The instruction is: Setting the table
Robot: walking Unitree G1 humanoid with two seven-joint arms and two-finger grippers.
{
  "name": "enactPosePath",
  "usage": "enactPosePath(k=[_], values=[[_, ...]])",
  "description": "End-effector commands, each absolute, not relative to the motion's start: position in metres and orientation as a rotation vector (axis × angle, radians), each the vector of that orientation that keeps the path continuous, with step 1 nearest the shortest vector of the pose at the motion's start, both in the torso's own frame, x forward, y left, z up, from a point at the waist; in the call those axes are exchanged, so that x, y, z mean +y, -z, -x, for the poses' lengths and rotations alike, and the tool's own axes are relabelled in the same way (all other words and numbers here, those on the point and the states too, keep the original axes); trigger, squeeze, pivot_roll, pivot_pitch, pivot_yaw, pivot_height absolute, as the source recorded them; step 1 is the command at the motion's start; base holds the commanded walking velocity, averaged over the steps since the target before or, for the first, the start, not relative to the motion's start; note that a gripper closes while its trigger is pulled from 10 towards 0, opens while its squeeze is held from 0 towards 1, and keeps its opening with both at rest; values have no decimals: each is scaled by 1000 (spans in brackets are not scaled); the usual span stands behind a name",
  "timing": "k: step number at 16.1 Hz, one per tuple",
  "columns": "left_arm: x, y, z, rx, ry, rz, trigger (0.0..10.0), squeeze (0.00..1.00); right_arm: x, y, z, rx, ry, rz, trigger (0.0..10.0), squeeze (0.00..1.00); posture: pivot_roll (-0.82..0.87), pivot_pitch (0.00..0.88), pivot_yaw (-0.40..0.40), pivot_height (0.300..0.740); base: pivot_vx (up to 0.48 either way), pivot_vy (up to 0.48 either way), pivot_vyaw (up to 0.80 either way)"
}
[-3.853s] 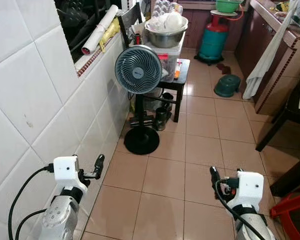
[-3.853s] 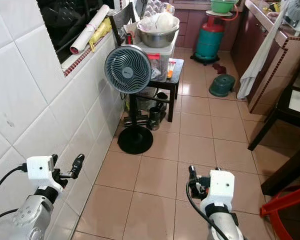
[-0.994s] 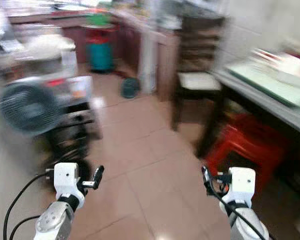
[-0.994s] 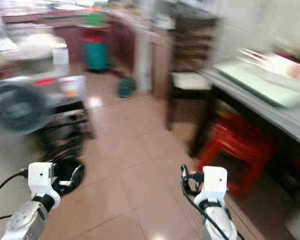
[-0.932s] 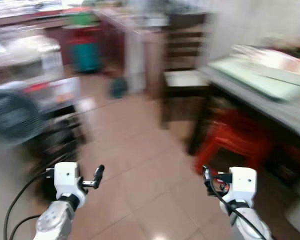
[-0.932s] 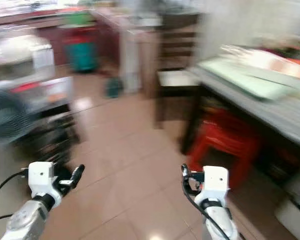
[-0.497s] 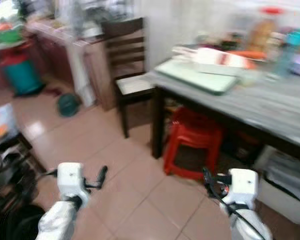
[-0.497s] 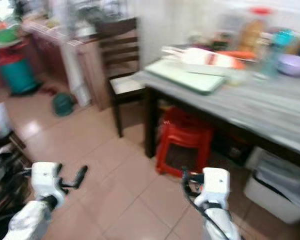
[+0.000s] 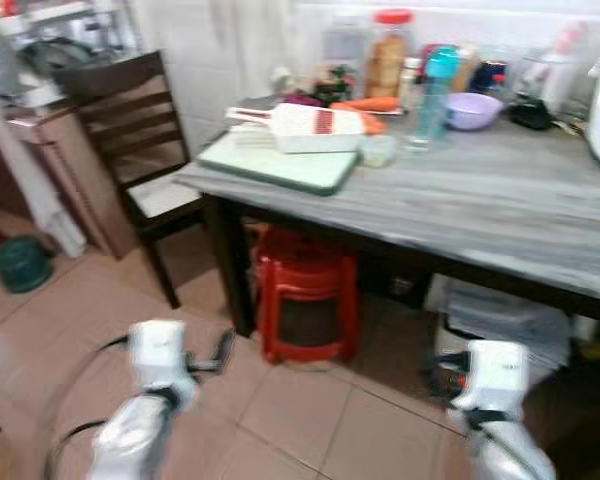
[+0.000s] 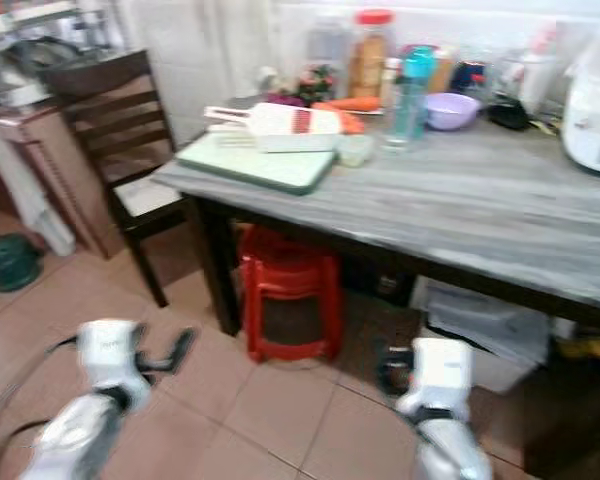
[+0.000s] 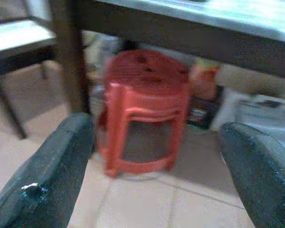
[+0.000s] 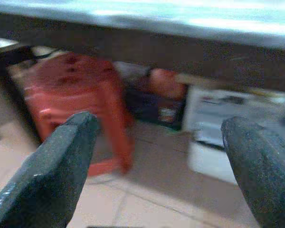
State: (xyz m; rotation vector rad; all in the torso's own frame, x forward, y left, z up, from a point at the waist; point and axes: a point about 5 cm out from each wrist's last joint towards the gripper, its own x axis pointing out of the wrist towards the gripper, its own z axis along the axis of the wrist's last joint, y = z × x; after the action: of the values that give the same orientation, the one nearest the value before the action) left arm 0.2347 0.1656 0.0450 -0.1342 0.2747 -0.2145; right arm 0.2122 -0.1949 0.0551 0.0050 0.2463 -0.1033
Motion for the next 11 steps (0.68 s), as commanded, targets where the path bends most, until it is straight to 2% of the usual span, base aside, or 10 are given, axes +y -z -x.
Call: enactPosePath(k=[1, 6, 9, 11], values=[[185, -38, -232, 315, 126, 79, 10000, 0, -184, -57, -215, 235, 73, -23, 10000, 0, -13, 0, 22, 740, 0, 0, 0], [186, -39, -234, 313, 102, 48, 10000, 0, -185, -57, -216, 236, 79, -43, 10000, 0, -10, 0, 19, 740, 0, 0, 0], [184, -50, -238, 242, 114, -5, 10000, 0, -186, -60, -217, 213, 84, -48, 10000, 0, -9, 0, 17, 740, 0, 0, 0], [180, -69, -244, 141, 128, -44, 10000, 0, -190, -77, -220, 128, 89, -32, 10000, 0, -9, 0, 14, 740, 0, 0, 0]])
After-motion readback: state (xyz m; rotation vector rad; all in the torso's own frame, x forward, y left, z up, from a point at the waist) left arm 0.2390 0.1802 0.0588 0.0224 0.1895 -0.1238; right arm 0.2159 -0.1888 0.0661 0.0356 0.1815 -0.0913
